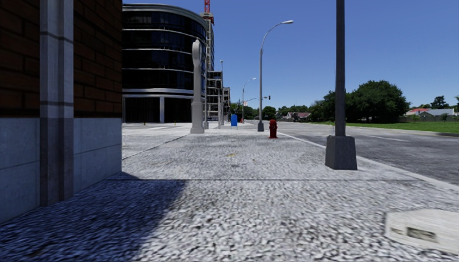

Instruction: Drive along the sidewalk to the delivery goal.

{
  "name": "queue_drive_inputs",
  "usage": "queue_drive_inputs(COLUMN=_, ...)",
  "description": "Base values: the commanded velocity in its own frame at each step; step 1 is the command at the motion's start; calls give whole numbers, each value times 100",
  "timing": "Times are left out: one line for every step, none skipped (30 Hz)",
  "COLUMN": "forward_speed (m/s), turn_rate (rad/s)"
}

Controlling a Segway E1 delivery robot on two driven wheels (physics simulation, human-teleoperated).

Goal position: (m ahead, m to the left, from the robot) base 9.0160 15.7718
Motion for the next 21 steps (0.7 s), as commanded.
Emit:
queue_drive_inputs(forward_speed=200, turn_rate=0)
queue_drive_inputs(forward_speed=200, turn_rate=0)
queue_drive_inputs(forward_speed=200, turn_rate=0)
queue_drive_inputs(forward_speed=200, turn_rate=0)
queue_drive_inputs(forward_speed=200, turn_rate=6)
queue_drive_inputs(forward_speed=200, turn_rate=10)
queue_drive_inputs(forward_speed=200, turn_rate=14)
queue_drive_inputs(forward_speed=200, turn_rate=16)
queue_drive_inputs(forward_speed=200, turn_rate=17)
queue_drive_inputs(forward_speed=200, turn_rate=17)
queue_drive_inputs(forward_speed=200, turn_rate=18)
queue_drive_inputs(forward_speed=200, turn_rate=18)
queue_drive_inputs(forward_speed=200, turn_rate=18)
queue_drive_inputs(forward_speed=200, turn_rate=19)
queue_drive_inputs(forward_speed=200, turn_rate=25)
queue_drive_inputs(forward_speed=200, turn_rate=25)
queue_drive_inputs(forward_speed=200, turn_rate=30)
queue_drive_inputs(forward_speed=200, turn_rate=33)
queue_drive_inputs(forward_speed=200, turn_rate=33)
queue_drive_inputs(forward_speed=200, turn_rate=33)
queue_drive_inputs(forward_speed=200, turn_rate=33)
